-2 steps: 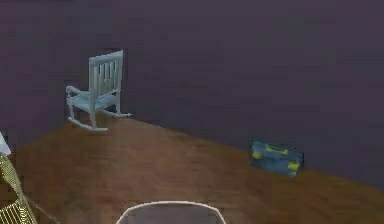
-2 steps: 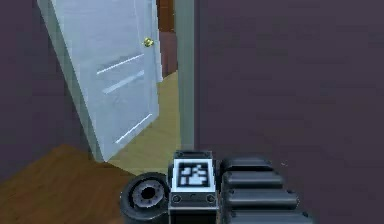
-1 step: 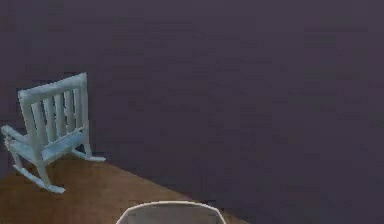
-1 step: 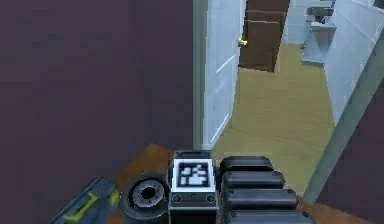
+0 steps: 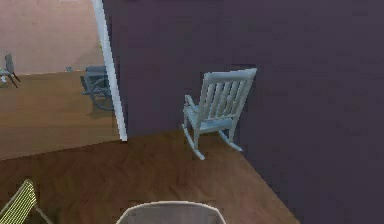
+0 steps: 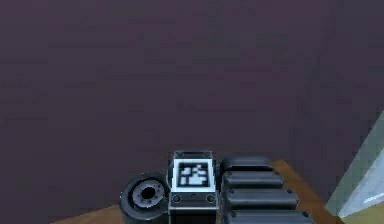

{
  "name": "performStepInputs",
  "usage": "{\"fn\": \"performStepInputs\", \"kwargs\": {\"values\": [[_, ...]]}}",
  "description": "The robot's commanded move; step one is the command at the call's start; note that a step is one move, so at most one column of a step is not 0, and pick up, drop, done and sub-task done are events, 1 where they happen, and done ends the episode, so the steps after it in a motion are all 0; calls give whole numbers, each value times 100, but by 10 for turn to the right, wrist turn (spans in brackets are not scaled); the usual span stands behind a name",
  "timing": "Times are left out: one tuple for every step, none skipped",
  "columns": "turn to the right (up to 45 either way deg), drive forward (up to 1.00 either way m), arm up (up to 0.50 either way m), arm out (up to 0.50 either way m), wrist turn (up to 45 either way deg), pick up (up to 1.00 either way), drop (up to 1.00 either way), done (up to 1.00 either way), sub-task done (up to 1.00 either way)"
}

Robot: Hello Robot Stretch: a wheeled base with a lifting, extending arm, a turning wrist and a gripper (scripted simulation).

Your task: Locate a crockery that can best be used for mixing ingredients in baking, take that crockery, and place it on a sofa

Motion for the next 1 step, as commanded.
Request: {"fn": "performStepInputs", "kwargs": {"values": [[-120,0,0,0,0,0,0,0,0]]}}
